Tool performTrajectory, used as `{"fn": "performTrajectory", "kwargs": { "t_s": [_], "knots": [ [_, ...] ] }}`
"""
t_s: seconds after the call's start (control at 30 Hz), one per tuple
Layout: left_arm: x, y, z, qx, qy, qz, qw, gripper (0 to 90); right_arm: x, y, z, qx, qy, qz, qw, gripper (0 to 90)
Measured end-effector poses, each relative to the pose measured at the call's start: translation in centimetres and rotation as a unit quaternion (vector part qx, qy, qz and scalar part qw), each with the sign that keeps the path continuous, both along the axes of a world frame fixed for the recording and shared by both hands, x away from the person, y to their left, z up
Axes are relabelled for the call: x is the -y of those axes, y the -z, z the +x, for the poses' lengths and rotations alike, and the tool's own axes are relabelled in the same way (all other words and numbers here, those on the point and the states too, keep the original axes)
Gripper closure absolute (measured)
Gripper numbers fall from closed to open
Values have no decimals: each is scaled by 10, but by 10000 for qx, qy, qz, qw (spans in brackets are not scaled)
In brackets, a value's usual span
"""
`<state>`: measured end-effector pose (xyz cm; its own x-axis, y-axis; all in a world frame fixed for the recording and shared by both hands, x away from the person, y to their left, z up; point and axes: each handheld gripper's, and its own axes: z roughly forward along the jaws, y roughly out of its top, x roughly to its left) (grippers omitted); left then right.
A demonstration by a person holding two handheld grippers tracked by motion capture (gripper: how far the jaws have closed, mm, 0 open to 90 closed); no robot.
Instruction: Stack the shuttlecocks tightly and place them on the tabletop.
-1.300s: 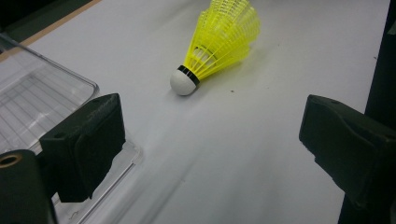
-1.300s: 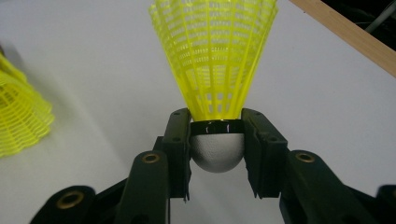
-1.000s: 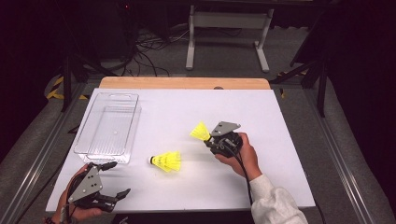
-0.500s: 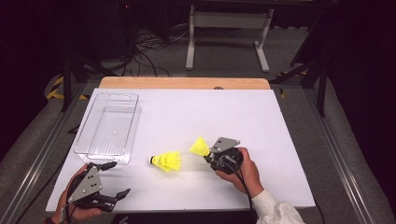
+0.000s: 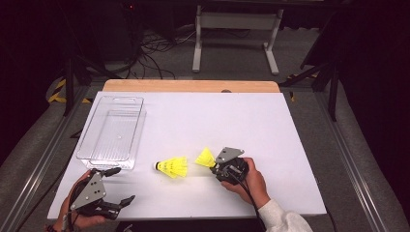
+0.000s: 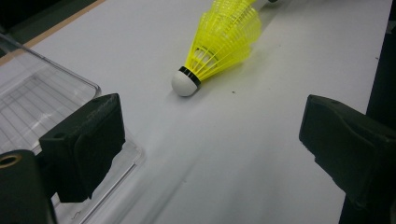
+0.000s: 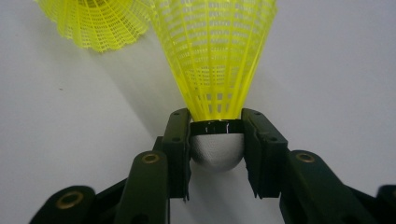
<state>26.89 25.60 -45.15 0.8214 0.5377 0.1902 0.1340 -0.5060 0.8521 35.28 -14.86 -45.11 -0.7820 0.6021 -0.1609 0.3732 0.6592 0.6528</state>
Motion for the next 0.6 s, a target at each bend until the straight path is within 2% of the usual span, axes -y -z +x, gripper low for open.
{"fn": "performTrajectory", "kwargs": {
  "t_s": [0.37,0.6],
  "knots": [
    [-1,0,0,6,-27,-11,10000,79,1,9,3,-108,132,-74,9998,635],
    [0,-1,-1,0,32,-62,10000,80,3,9,4,-107,186,-67,9997,555]
  ]
}}
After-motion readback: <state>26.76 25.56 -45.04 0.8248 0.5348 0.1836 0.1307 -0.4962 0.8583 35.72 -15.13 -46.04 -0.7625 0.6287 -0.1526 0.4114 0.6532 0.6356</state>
